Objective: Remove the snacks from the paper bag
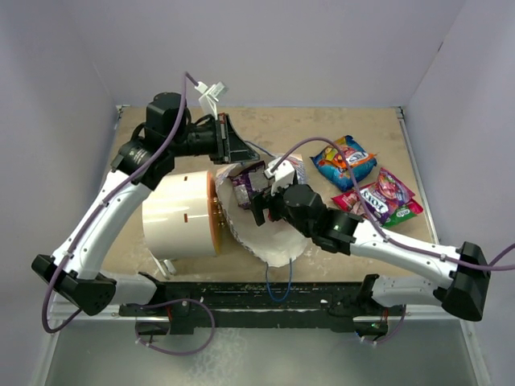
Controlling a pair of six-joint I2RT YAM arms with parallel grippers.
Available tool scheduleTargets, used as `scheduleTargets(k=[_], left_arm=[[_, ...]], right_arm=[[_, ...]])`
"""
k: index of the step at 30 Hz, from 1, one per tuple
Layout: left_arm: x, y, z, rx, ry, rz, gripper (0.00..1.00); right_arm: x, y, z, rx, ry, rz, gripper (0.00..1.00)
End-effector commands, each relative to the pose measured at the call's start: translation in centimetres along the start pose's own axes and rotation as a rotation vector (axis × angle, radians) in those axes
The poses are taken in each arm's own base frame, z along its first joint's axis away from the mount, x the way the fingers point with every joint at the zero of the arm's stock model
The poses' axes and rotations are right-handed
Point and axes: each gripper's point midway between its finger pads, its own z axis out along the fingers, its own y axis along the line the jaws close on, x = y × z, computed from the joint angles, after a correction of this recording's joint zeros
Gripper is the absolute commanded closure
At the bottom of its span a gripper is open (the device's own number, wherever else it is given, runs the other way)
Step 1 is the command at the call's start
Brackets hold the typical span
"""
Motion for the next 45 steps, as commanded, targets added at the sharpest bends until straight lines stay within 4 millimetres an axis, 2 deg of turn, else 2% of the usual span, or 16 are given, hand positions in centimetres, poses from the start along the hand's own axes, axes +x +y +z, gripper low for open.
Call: scheduleTargets(k=[1,3,7,11,15,18,24,30,34,39,45], left_arm=[[-2.3,-3.3,-0.7,0.103,-0.061,0.089,1.00],[-2.6,-3.2,-0.7,0.090,-0.070,0.089,1.00],[-4.1,-1.6,-1.1,-0.049,-0.139,0.080,1.00],[-5.5,-1.5,-1.4,-0.086,-0.192,0.108,1.00],[-6.7,-2.0,-1.2,-0.082,-0.219,0.133,1.00],[-7.6,-2.3,-1.4,-0.084,-0.256,0.157,1.00],[-9.5,-3.4,-1.5,-0.077,-0.287,0.265,1.00],[-11.3,-4.6,-0.9,-0.046,-0.284,0.407,1.00],[-10.4,-6.0,0.9,0.085,-0.214,0.414,1.00],[-6.5,-6.3,3.1,0.186,-0.119,0.349,1.00],[-3.8,-6.1,3.0,0.260,-0.107,0.253,1.00]], right_arm=[[-2.5,-1.0,1.5,0.098,-0.160,0.028,0.15],[-2.0,-1.0,1.7,0.095,-0.175,-0.005,0.17],[-0.7,-1.8,1.3,0.098,-0.173,-0.138,0.18],[0.0,-1.5,1.4,0.055,-0.143,-0.298,0.18],[0.7,0.7,1.8,-0.081,-0.085,-0.384,0.21],[1.4,1.5,2.3,-0.113,-0.061,-0.347,0.27],[2.6,-1.5,3.1,0.028,-0.044,-0.261,0.40],[2.2,-5.2,4.5,0.091,-0.037,-0.201,0.43],[2.8,-5.3,5.5,0.077,-0.018,-0.244,0.42],[3.9,-5.0,4.8,0.042,-0.017,-0.245,0.39],[5.4,-5.0,3.0,0.009,0.012,-0.263,0.34]])
